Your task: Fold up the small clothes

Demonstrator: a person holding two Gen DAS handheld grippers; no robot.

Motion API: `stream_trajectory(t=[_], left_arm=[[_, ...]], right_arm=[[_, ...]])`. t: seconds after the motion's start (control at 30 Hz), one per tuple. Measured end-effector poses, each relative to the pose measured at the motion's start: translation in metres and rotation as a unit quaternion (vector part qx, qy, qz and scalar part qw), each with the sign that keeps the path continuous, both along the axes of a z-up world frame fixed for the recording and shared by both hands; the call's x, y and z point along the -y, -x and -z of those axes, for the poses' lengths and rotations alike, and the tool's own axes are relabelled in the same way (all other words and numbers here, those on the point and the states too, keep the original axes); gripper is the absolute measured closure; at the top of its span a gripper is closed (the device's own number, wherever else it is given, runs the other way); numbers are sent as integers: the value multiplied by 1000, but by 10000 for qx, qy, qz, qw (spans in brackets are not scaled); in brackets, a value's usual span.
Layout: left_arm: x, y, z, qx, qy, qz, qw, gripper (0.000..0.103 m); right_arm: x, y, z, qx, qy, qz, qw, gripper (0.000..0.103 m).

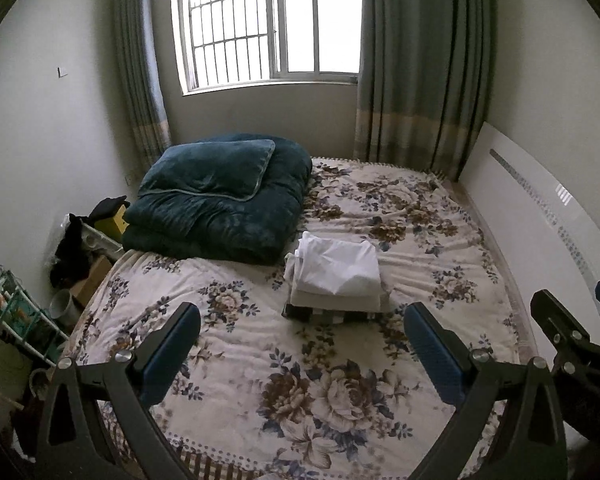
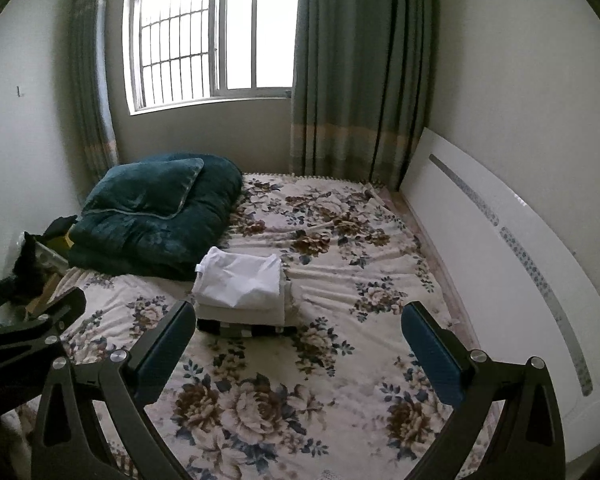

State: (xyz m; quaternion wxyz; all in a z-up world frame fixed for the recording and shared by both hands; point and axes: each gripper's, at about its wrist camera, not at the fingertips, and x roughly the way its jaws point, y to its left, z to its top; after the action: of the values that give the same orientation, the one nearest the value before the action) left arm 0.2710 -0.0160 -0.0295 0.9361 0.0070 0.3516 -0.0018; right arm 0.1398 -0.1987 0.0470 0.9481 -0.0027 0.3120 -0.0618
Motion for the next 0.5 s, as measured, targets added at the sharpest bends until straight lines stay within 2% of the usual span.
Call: stream_trajectory(t=[0.5], left_arm=[[-3,8,-15,155,-4,-51,9999,0]], right_arm=[[-2,1,-6,43,-35,-53,10000,0]])
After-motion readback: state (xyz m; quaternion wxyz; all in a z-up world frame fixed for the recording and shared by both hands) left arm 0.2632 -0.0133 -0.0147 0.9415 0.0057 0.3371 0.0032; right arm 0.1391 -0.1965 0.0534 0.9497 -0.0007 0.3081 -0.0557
